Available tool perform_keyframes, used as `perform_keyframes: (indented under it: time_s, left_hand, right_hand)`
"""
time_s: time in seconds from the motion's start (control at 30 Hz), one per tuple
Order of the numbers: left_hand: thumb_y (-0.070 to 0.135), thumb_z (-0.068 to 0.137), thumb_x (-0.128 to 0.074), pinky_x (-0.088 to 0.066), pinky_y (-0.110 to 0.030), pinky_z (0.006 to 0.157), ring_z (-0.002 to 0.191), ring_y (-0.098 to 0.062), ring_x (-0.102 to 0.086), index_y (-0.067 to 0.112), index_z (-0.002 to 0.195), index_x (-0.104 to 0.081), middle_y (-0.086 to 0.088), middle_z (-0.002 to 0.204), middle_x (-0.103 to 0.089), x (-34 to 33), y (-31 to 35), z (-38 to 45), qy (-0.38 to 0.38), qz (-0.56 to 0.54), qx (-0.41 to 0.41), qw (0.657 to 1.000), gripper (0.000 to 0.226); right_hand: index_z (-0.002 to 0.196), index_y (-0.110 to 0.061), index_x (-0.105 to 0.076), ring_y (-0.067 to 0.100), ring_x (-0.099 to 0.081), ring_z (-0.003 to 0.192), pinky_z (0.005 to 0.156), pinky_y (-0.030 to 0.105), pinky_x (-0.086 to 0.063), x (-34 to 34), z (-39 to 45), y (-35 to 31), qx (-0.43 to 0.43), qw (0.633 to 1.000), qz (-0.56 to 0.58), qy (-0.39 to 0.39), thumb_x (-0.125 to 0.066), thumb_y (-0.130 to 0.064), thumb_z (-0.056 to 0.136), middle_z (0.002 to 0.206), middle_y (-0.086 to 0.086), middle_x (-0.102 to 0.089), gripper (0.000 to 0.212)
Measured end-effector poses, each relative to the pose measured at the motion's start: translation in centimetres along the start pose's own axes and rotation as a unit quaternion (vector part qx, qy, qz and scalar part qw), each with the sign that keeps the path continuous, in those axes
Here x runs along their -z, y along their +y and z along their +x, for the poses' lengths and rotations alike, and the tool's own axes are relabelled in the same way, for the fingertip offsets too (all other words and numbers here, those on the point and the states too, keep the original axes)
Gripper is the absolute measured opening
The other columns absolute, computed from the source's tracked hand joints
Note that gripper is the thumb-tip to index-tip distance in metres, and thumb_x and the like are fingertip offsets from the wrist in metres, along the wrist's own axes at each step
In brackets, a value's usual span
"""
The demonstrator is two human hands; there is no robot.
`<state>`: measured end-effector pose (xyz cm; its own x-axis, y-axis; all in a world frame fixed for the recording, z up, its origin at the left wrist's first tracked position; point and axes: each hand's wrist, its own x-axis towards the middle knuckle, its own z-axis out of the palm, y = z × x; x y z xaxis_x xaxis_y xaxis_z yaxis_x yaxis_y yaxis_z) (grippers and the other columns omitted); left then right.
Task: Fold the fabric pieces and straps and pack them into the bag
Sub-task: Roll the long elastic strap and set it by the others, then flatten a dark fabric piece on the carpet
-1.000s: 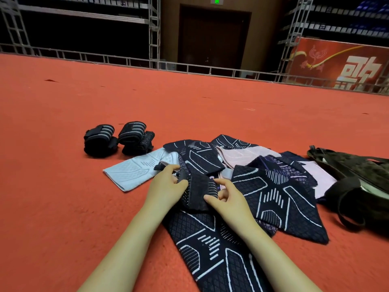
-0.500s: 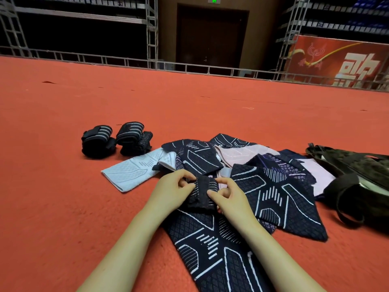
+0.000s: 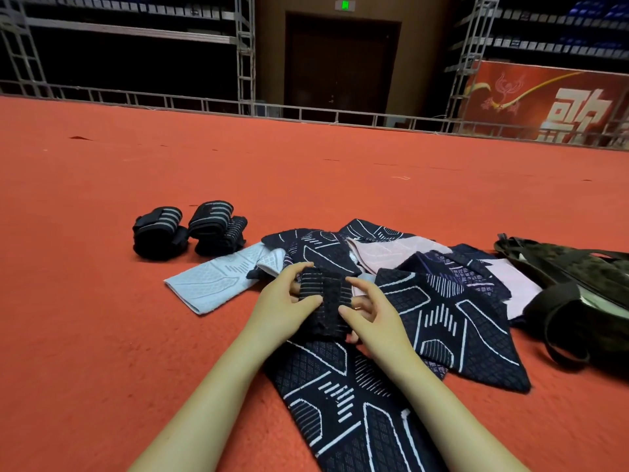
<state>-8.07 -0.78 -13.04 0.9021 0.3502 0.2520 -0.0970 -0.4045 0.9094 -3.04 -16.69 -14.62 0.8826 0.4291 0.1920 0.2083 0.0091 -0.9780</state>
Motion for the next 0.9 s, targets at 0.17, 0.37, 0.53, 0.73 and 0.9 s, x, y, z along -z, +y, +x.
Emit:
perform_keyframes:
  time_s: [0.17, 0.37, 0.53, 0.73, 0.9]
  left_hand:
    - [0.006, 0.085, -0.061, -0.049, -0.018, 0.085, 0.095, -0.003, -0.063, 0.032, 0.127, -0.049, 0.012, 0.105, -0.064, -0.6, 0.1, -0.4, 0.005, -0.034, -0.037, 0.999, 0.05]
    - [0.004, 0.09, -0.057, -0.05, -0.017, 0.08, 0.091, -0.006, -0.064, 0.034, 0.127, -0.046, 0.0, 0.105, -0.065, 0.4, -0.1, 0.0, 0.124, -0.149, -0.051, 0.98, 0.049]
    - [0.003, 0.091, -0.055, -0.049, -0.025, 0.087, 0.104, -0.018, -0.059, 0.016, 0.133, -0.047, -0.012, 0.118, -0.061, 6.8, -0.6, 2.7, 0.22, -0.155, 0.004, 0.963, 0.046]
    - [0.001, 0.089, -0.052, -0.046, -0.033, 0.091, 0.105, -0.023, -0.058, 0.01, 0.128, -0.051, -0.007, 0.111, -0.06, 15.8, -2.7, 6.5, 0.287, -0.097, 0.069, 0.951, 0.04]
    - [0.007, 0.089, -0.052, -0.046, -0.031, 0.09, 0.106, -0.024, -0.057, 0.016, 0.131, -0.049, -0.008, 0.125, -0.057, 21.0, -3.7, 11.1, 0.309, -0.03, 0.077, 0.947, 0.043]
  right_hand:
    - [0.123, -0.041, -0.05, 0.004, -0.059, 0.078, 0.067, 0.016, -0.048, 0.0, 0.2, 0.8, 0.058, 0.986, -0.155, 0.022, -0.065, -0.018, 0.087, 0.101, -0.007, -0.062, 0.045]
    - [0.131, -0.029, -0.051, 0.005, -0.04, 0.113, 0.096, 0.02, -0.033, 0.8, 0.4, 1.5, 0.105, 0.94, -0.32, 0.056, -0.062, -0.038, 0.086, 0.116, -0.015, -0.053, 0.047]
    - [0.13, -0.025, -0.052, 0.013, -0.038, 0.121, 0.106, 0.034, -0.033, -0.8, 1.5, 0.3, 0.149, 0.893, -0.42, 0.059, -0.037, -0.061, 0.076, 0.123, -0.005, -0.049, 0.068]
    - [0.13, -0.021, -0.056, 0.025, -0.041, 0.125, 0.101, 0.041, -0.033, -6.9, 5.5, -0.6, 0.138, 0.871, -0.467, 0.067, -0.056, -0.041, 0.087, 0.128, 0.004, -0.051, 0.048]
    - [0.12, -0.025, -0.065, 0.026, -0.046, 0.121, 0.1, 0.044, -0.034, -8.1, 6.4, 2.1, 0.13, 0.859, -0.485, 0.099, -0.049, -0.044, 0.084, 0.126, 0.002, -0.055, 0.044]
